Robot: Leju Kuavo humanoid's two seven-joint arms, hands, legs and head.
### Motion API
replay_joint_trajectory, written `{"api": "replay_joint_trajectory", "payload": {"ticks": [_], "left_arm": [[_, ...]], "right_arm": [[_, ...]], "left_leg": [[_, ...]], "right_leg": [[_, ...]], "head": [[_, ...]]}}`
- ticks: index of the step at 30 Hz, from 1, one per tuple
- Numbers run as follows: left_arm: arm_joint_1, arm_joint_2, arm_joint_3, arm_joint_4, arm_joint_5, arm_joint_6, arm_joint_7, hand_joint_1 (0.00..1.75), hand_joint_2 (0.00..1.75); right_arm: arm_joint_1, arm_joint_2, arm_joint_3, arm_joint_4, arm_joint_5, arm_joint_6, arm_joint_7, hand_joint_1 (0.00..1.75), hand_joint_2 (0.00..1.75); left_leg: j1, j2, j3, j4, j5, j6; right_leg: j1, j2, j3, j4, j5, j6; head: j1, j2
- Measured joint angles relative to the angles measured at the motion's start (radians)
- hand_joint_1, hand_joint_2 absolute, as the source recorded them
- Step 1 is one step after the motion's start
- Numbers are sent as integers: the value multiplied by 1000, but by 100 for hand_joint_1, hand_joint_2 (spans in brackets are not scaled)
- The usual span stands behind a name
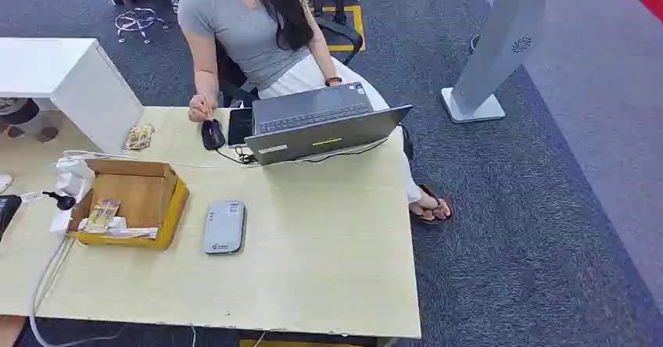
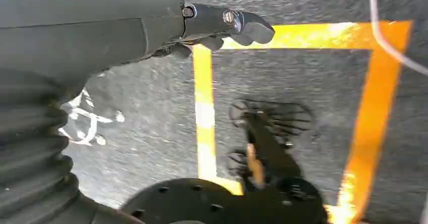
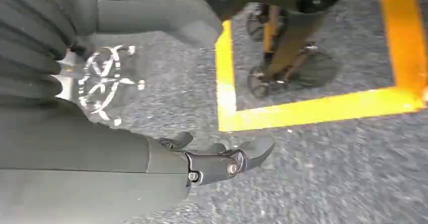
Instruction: Pass the card to the sensor for recognition and then transmit it.
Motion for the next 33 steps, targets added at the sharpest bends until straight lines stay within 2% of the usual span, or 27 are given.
{"api": "replay_joint_trajectory", "payload": {"ticks": [3, 4, 15, 16, 22, 23, 28, 33], "left_arm": [[-10, -8, 74, -5, -21, -25, -39, 0, 175], [-13, -11, 95, -6, -25, -31, -48, 0, 0], [-51, -45, 389, -27, -90, -119, -174, 0, 0], [-54, -48, 414, -30, -95, -128, -185, 0, 175], [-72, -71, 569, -58, -124, -177, -249, 0, 175], [-75, -79, 596, -69, -130, -186, -260, 0, 175], [-82, -119, 693, -165, -138, -237, -298, 0, 175], [-47, -147, 696, -296, -74, -245, -308, 0, 175]], "right_arm": [[-9, 5, -55, 3, 23, 0, -44, 0, 175], [-13, 8, -70, 4, 30, 0, -57, 0, 175], [-56, 33, -281, 27, 115, -3, -201, 0, 175], [-59, 35, -299, 28, 123, -7, -214, 0, 175], [-83, 51, -409, 45, 173, -23, -281, 0, 175], [-87, 53, -428, 50, 185, -30, -289, 0, 0], [-100, 65, -503, 70, 235, -82, -278, 0, 0], [-105, 78, -547, 89, 291, -129, -209, 0, 0]], "left_leg": [[0, 0, 0, 0, 0, 0], [0, 0, 0, 0, 0, 0], [0, 0, 0, 0, 0, 0], [0, 0, 0, 0, 0, 0], [0, 0, 0, 0, 0, 0], [0, 0, 0, 0, 0, 0], [0, 0, 0, 0, 0, 0], [0, 0, 0, 0, 0, 0]], "right_leg": [[0, 0, 0, 0, 0, 0], [0, 0, 0, 0, 0, 0], [0, 0, 0, 0, 0, 0], [0, 0, 0, 0, 0, 0], [0, 0, 0, 0, 0, 0], [0, 0, 0, 0, 0, 0], [0, 0, 0, 0, 0, 0], [0, 0, 0, 0, 0, 0]], "head": [[0, 0], [0, 0], [0, 0], [0, 0], [0, 0], [0, 0], [0, 0], [0, 0]]}}
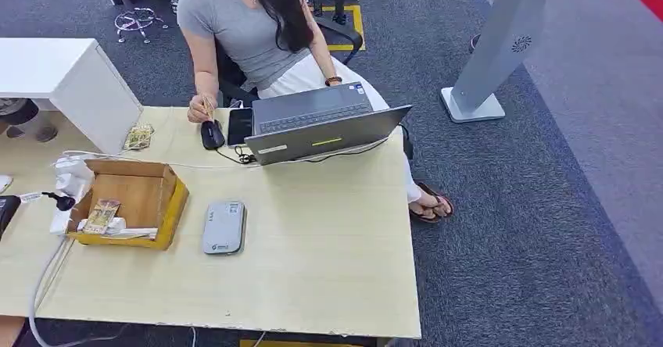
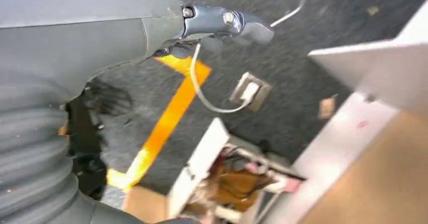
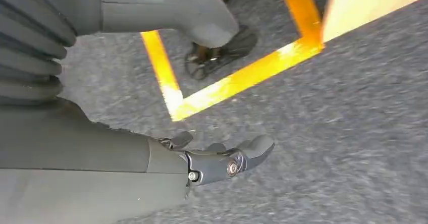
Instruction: Pass the card to the sensor for recognition and then transmit it.
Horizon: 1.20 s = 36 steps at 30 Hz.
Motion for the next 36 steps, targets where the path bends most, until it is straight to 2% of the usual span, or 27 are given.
{"api": "replay_joint_trajectory", "payload": {"ticks": [6, 16, 32, 33, 36], "left_arm": [[63, -30, -31, -171, 85, 19, -14, 0, 175], [171, -78, -135, -456, 227, 58, -27, 0, 175], [366, -145, -338, -944, 456, 109, -92, 0, 175], [373, -148, -349, -981, 465, 109, -99, 0, 175], [373, -158, -370, -1076, 479, 100, -122, 0, 175]], "right_arm": [[-6, 17, -30, 17, 55, -26, 74, 0, 0], [-9, 42, -66, 40, 148, -69, 190, 0, 0], [-24, 71, -113, 78, 297, -136, 290, 0, 0], [-25, 74, -115, 80, 308, -138, 296, 0, 175], [-27, 77, -117, 86, 349, -142, 317, 0, 175]], "left_leg": [[0, 0, 0, 0, 0, 0], [0, 0, 0, 0, 0, 0], [0, 0, 0, 0, 0, 0], [0, 0, 0, 0, 0, 0], [0, 0, 1, 0, 0, 0]], "right_leg": [[0, 0, 0, 0, 0, 0], [0, 0, 0, 0, 0, 0], [0, 0, 0, 0, 0, 0], [0, 0, 0, 0, 0, 0], [0, 0, 1, 0, 0, 0]], "head": [[0, 0], [0, 0], [0, 0], [0, 0], [0, 0]]}}
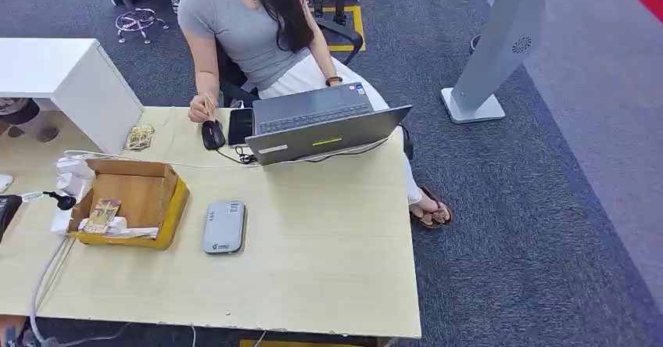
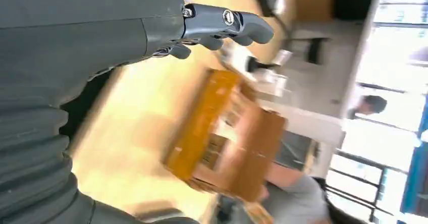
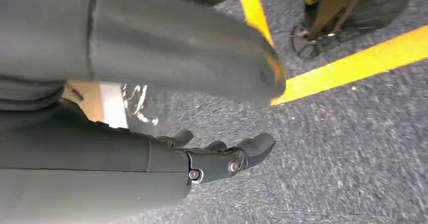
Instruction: Pass the card to the sensor for recognition and then transmit it.
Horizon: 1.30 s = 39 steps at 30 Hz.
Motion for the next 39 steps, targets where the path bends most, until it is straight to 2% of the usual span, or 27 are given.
{"api": "replay_joint_trajectory", "payload": {"ticks": [3, 6, 13, 25, 39], "left_arm": [[-39, -1, -23, -71, -31, -34, -17, 0, 175], [-101, 24, -62, -98, -87, -37, -19, 0, 175], [-259, 105, -150, -86, -178, 31, 24, 0, 175], [-521, 195, -269, 104, -360, 181, 99, 0, 175], [-769, 282, -383, 378, -690, 348, 227, 0, 175]], "right_arm": [[-4, 0, 0, 3, 43, 2, 12, 0, 175], [-9, 0, 6, 5, 78, 8, 18, 0, 175], [-13, 0, 26, 7, 131, 25, 21, 0, 175], [-19, 0, 58, 7, 186, 43, 24, 0, 175], [-24, -2, 79, 8, 227, 62, 43, 0, 175]], "left_leg": [[0, 0, 2, 0, 0, 0], [0, 0, 2, 0, 0, 0], [0, 0, 2, 0, 2, 0], [0, 1, 2, 1, 2, 1], [0, 2, 1, 1, 3, 1]], "right_leg": [[0, 0, 0, 0, 0, 0], [0, 0, 1, 0, 1, 0], [0, 0, 1, 0, 1, 0], [0, 1, 1, 0, 3, 0], [0, 2, 0, 0, 4, 0]], "head": [[0, 0], [0, 0], [0, 0], [0, 0], [0, 0]]}}
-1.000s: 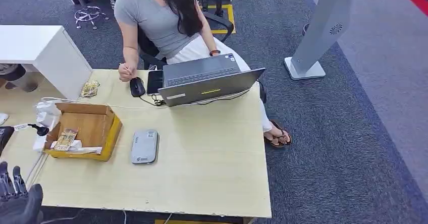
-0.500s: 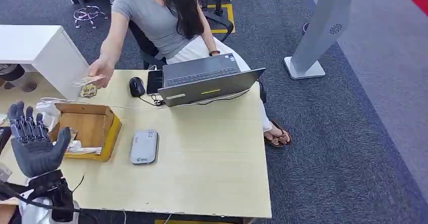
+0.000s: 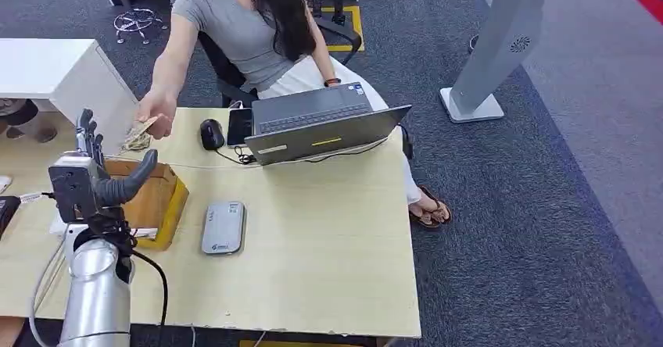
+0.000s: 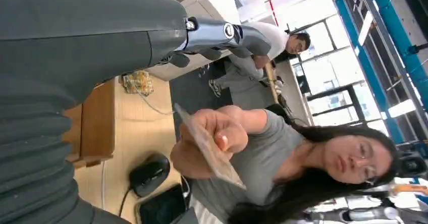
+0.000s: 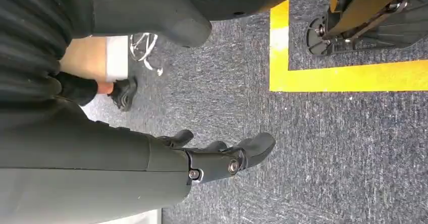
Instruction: Pass the card to the sensor for recognition and then transmit it.
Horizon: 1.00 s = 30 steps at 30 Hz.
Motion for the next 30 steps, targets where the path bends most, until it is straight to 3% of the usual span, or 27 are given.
{"api": "replay_joint_trajectory", "payload": {"ticks": [11, 19, 21, 23, 30], "left_arm": [[-167, 62, -65, 191, -265, 113, 108, 0, 175], [-179, 67, -69, 203, -286, 121, 115, 0, 175], [-218, 83, -88, 247, -351, 146, 140, 0, 175], [-322, 128, -132, 367, -536, 217, 211, 0, 175], [-385, 156, -154, 458, -670, 261, 264, 0, 175]], "right_arm": [[-3, -2, 19, 0, 36, 18, 12, 0, 175], [-4, -2, 19, 0, 40, 18, 12, 0, 175], [-4, -2, 21, 0, 50, 19, 13, 0, 175], [-5, -4, 34, 0, 72, 34, 25, 0, 175], [-5, -4, 38, 0, 93, 37, 31, 0, 175]], "left_leg": [[0, 0, 0, 0, 1, 0], [0, 0, 0, 0, 1, 0], [0, 0, 0, 0, 1, 0], [0, 0, 0, 0, 1, 0], [0, 0, -1, 0, 2, 0]], "right_leg": [[0, 0, 0, 0, 0, 0], [0, 0, 0, 0, 0, 0], [0, 0, 0, 0, 1, 0], [0, 1, 0, 0, 1, 0], [0, 0, -1, 0, 1, 0]], "head": [[0, 0], [0, 0], [0, 0], [0, 0], [0, 0]]}}
